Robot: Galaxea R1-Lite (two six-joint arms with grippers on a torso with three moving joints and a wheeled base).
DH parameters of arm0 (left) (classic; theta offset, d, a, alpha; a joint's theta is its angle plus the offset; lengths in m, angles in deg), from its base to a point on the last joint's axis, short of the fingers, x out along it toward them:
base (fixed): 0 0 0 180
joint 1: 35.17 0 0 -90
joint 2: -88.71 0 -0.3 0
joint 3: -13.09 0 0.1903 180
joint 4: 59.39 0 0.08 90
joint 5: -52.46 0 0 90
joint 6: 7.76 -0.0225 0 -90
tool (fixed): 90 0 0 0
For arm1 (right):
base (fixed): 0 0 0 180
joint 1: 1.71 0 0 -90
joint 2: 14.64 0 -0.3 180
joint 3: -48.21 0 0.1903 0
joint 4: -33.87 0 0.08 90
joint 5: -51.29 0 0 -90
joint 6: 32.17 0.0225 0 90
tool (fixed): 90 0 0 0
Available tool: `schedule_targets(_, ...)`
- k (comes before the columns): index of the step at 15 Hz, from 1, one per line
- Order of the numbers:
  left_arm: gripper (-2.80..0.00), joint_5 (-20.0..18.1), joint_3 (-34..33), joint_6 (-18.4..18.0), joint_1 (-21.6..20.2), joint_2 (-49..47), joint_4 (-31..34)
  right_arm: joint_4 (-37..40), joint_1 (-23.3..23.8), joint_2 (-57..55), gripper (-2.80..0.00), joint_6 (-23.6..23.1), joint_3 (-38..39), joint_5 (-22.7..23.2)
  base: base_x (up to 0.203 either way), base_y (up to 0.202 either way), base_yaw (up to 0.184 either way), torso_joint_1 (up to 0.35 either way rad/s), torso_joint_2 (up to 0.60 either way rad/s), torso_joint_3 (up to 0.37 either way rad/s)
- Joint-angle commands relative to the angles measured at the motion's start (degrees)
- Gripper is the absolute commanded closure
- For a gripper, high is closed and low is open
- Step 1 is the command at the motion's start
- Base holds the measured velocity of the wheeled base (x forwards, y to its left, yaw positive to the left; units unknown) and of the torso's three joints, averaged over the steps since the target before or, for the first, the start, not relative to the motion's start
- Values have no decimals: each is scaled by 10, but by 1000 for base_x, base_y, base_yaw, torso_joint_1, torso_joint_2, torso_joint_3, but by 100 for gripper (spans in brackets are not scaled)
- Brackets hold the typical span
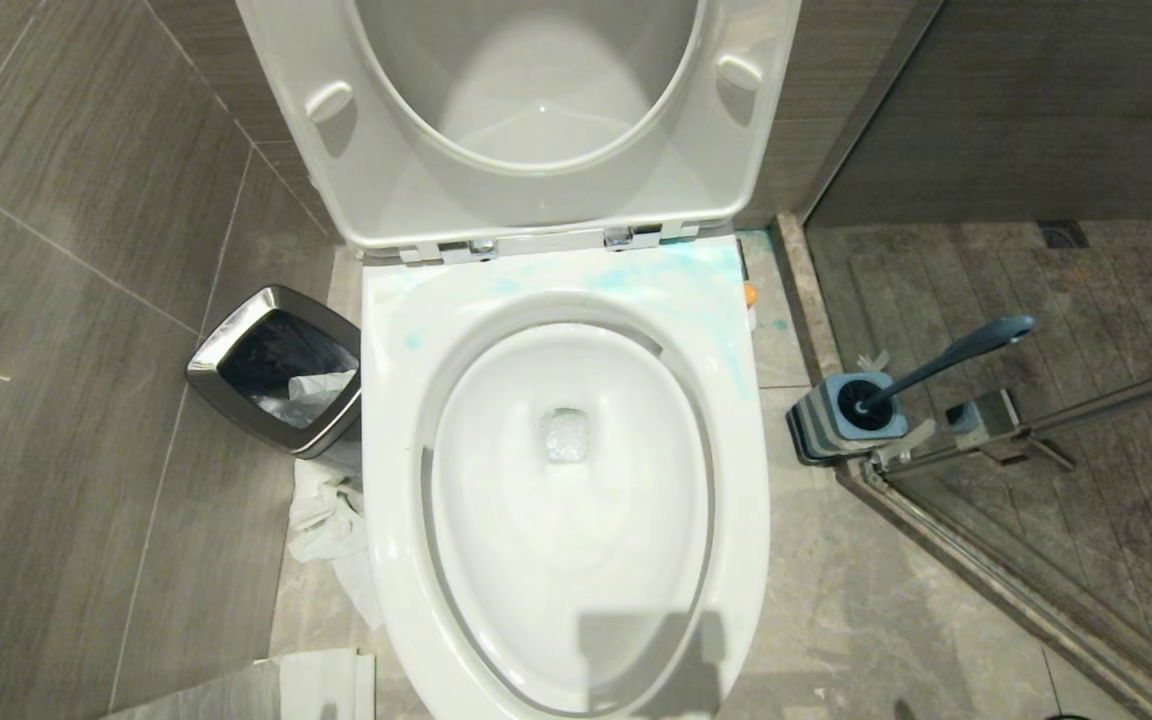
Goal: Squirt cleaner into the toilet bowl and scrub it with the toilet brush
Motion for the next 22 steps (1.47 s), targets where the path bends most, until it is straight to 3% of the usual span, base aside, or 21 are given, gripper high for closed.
schedule_targets(1, 0, -34, -14, 5, 0, 2, 37, 0, 0, -1, 0, 0, 0, 0, 0, 0, 0, 0, 0, 0)
schedule_targets(3, 0, -24, -9, 54, 2, 2, 47, 0, 0, -1, 0, 0, 0, 0, 0, 0, 0, 0, 0, 0)
schedule_targets(8, 0, -17, -11, 81, 2, 2, 41, 0, 0, -1, 0, 0, 0, 0, 0, 0, 0, 0, 0, 0)
schedule_targets(22, 0, -10, -13, 89, 2, 2, 27, 0, 0, -1, 0, 0, 0, 0, 0, 0, 0, 0, 0, 0)
